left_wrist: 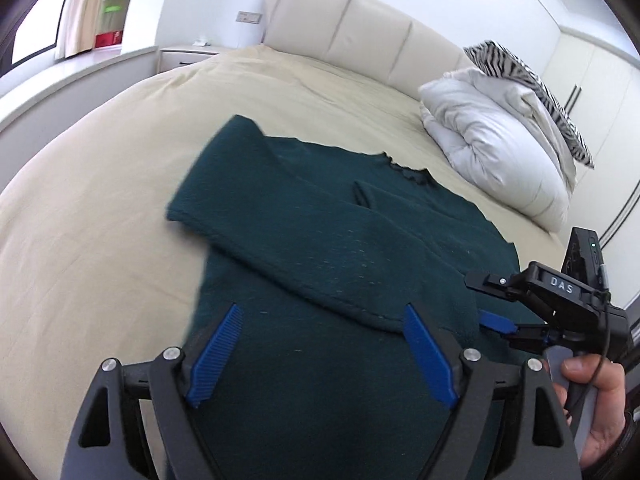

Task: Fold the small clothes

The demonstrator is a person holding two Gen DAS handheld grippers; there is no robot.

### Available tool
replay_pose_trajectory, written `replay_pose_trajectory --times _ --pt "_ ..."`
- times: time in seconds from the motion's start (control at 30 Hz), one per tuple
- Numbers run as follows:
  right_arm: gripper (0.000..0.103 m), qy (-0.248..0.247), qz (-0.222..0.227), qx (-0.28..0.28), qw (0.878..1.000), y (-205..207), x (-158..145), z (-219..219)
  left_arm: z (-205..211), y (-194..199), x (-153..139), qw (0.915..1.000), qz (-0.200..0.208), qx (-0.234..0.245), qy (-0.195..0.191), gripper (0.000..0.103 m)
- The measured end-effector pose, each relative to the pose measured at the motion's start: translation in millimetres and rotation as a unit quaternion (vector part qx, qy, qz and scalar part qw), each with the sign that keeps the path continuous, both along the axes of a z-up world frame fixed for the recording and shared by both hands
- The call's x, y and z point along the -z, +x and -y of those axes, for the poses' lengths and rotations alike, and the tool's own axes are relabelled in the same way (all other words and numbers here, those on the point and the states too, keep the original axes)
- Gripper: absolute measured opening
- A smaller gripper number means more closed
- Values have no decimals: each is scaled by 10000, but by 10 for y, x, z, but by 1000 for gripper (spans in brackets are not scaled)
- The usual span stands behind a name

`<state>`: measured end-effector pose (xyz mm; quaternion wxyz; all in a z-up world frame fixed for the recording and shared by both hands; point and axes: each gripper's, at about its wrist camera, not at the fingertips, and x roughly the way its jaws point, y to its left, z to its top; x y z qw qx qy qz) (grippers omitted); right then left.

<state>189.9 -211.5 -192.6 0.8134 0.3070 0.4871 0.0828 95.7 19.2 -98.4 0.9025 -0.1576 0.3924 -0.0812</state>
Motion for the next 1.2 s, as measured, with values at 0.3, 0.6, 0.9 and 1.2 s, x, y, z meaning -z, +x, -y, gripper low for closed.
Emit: replay_pose_trajectory --times 0.3,0.6,0.9,1.2 --pt "8 -1528 121 -730 9855 192 -183 -504 -556 76 -29 9978 -21 -479 -468 80" --pt "6 -2420 1266 -1311 9530 283 -1042 -644 -766 343 -240 9964 236 -706 -395 80" --pt "6 -1969 856 -598 9748 811 -720 457 -743 1023 -183 9976 25 -678 102 78" --pt "7 -1936 729 -633 9763 962 -398 555 -493 1852 130 9945 -684 -426 669 76"
